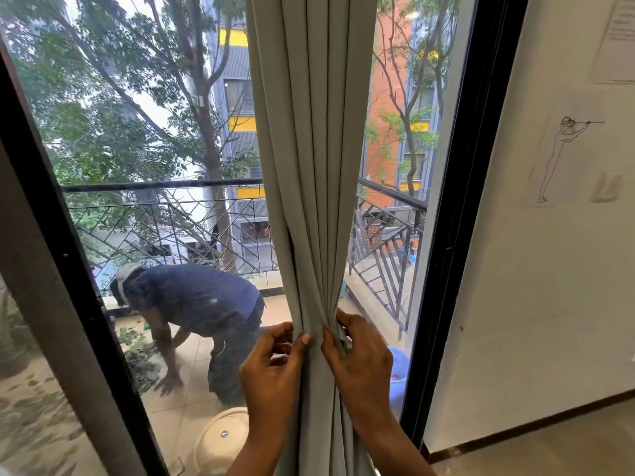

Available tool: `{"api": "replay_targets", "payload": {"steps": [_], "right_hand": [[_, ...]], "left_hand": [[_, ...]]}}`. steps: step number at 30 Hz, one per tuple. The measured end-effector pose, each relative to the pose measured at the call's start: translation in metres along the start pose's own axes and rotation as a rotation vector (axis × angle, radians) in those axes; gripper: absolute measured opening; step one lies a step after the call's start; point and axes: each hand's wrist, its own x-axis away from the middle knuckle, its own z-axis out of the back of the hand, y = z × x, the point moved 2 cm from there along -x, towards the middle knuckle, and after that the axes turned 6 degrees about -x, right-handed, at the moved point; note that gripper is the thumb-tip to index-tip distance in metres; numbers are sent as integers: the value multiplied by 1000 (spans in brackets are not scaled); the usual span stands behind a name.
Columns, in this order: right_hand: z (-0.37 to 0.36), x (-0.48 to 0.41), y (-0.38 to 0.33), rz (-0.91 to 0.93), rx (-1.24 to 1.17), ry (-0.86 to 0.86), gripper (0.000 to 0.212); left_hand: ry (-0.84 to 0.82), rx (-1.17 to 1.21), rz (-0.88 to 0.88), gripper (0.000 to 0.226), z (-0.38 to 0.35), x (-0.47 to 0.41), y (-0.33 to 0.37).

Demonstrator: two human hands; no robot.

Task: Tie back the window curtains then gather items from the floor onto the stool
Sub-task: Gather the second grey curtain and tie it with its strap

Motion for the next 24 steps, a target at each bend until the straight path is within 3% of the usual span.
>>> {"api": "replay_targets", "payload": {"steps": [4, 8, 12, 17, 21, 24], "right_hand": [[5, 6, -7, -156, -197, -60, 33], [4, 6, -10, -214, -299, -103, 35], [5, 1, -11, -218, -251, -102, 29], [11, -3, -11, -183, -200, -63, 30], [17, 8, -8, -179, -167, -21, 32], [14, 14, -17, -137, -138, -36, 33]], "left_hand": [[-53, -87, -43, 12, -3, -5, 6], [-36, -115, -13, 15, -7, -9, 5], [-57, -155, -20, 18, -9, -14, -1], [4, -188, -171, 18, 10, -7, 15], [120, -81, -7, 20, 35, 7, 12], [65, -66, 6, 18, 33, 14, 14]]}}
